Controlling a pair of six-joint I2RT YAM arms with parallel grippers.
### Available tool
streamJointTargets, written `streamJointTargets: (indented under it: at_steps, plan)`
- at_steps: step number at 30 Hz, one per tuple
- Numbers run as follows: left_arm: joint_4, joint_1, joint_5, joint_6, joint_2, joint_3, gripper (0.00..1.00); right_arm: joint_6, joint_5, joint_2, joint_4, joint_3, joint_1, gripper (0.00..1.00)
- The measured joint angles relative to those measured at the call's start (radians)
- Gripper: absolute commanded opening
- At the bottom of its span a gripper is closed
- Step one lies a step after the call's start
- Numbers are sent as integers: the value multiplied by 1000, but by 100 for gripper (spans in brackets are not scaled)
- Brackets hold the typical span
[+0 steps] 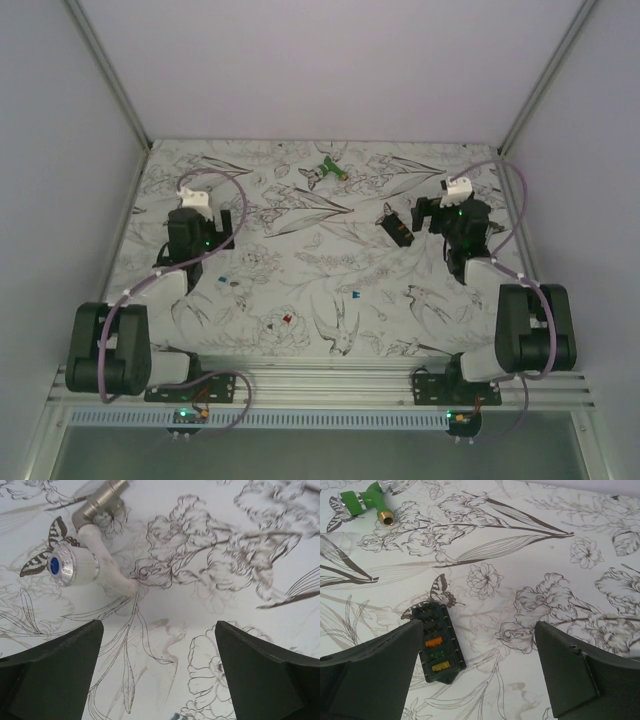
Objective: Snap on the fuse box
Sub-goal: Adjust the fuse box base at the center of the board.
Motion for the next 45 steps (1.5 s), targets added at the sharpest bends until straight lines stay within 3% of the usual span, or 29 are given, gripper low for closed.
streamJointTargets:
  at_steps: [4, 14, 20, 28, 34, 39, 45]
  plan:
    - [-107, -2, -1, -80, -44, 74, 100, -15, -44, 62, -122, 124, 14, 99]
    - [-325, -92, 141, -340, -37, 182, 100, -94, -143, 355, -475, 420, 89, 80]
    - [-381, -182, 196, -388, -23, 183, 100, -150, -166, 413, -626, 507, 125, 61]
    - [-424, -241, 228, -422, 9, 182, 100, -253, -203, 433, -741, 557, 167, 43]
    - [-447, -248, 236, -432, 9, 179, 100, -346, -257, 447, -813, 595, 262, 41]
    - [-452, -248, 236, -439, 6, 176, 100, -428, -293, 460, -879, 626, 366, 46]
    - [-467, -248, 236, -443, -11, 169, 100, -455, -293, 463, -905, 638, 466, 62]
